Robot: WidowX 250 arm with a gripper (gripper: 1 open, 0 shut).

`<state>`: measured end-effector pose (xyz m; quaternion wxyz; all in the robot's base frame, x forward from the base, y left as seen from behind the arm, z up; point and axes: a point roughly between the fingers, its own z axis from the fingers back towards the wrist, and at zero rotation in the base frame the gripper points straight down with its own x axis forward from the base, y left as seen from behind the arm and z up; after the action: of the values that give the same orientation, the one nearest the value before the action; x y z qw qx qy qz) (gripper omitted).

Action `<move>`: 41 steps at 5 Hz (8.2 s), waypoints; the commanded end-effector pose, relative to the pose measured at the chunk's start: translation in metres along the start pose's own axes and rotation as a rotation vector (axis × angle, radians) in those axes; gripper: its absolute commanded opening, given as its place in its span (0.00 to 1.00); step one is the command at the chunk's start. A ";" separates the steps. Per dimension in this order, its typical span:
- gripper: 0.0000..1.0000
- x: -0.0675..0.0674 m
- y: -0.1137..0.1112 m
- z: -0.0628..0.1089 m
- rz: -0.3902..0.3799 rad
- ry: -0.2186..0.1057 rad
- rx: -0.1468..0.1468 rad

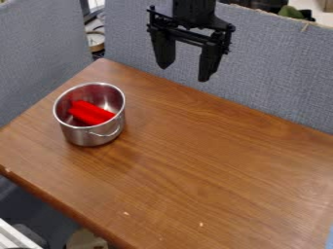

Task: Move the red object from the metal pot to the table

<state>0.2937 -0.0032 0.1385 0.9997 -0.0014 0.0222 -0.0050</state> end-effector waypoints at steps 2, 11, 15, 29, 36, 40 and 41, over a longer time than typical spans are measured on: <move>1.00 -0.042 0.001 -0.010 -0.295 0.026 0.031; 1.00 -0.096 0.117 -0.037 -0.552 -0.180 0.058; 1.00 -0.073 0.092 0.006 -0.576 -0.235 0.049; 1.00 -0.006 0.170 -0.101 -0.449 -0.032 -0.090; 0.00 -0.005 0.179 -0.091 -0.404 0.023 -0.006; 0.00 -0.055 0.185 -0.120 -0.976 0.071 0.054; 0.00 -0.073 0.218 -0.094 -0.930 0.078 0.053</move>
<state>0.2119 0.2105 0.0287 0.8915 -0.0158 0.0704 -0.4472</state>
